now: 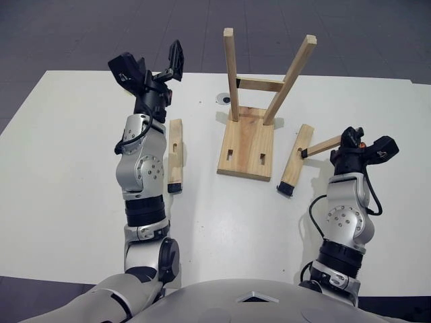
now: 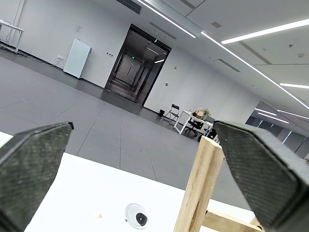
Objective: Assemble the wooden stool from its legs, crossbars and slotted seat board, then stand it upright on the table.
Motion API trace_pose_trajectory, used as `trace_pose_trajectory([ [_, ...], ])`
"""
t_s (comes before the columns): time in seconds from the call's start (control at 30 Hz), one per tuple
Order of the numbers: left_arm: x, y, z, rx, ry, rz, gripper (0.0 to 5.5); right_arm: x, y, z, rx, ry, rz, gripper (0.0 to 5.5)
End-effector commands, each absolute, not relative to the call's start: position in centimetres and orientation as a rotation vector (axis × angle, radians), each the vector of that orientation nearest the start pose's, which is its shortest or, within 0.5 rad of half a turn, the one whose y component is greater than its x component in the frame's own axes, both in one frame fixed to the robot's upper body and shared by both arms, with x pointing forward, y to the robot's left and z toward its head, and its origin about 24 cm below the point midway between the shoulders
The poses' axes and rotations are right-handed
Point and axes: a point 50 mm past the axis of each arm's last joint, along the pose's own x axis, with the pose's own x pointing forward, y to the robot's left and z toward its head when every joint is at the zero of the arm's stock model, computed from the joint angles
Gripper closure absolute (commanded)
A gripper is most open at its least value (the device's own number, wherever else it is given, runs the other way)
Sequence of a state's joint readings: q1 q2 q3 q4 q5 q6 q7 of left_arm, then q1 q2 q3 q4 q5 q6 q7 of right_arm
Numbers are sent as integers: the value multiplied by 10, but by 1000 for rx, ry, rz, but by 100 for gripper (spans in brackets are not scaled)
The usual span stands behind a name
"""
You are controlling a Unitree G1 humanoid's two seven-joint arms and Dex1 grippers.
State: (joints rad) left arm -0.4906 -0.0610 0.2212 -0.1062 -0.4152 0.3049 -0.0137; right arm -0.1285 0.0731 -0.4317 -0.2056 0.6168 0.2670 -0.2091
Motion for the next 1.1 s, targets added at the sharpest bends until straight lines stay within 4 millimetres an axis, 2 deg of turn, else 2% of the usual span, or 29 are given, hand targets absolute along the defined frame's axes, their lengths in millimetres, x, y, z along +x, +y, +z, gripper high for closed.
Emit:
trace_pose_trajectory([
  [0.03, 324, 135, 176, -477, -290, -159, 10, 263, -219, 81, 766, -98, -398, 508],
  [0.63, 323, 130, 174, -461, -286, -181, 10, 267, -217, 92, 837, -154, -390, 508],
  [0.9, 325, 130, 171, -457, -272, -181, 10, 269, -210, 70, 884, -94, -413, 508],
  [1.1, 325, 127, 170, -452, -266, -191, 10, 268, -215, 56, 863, -67, -462, 508],
])
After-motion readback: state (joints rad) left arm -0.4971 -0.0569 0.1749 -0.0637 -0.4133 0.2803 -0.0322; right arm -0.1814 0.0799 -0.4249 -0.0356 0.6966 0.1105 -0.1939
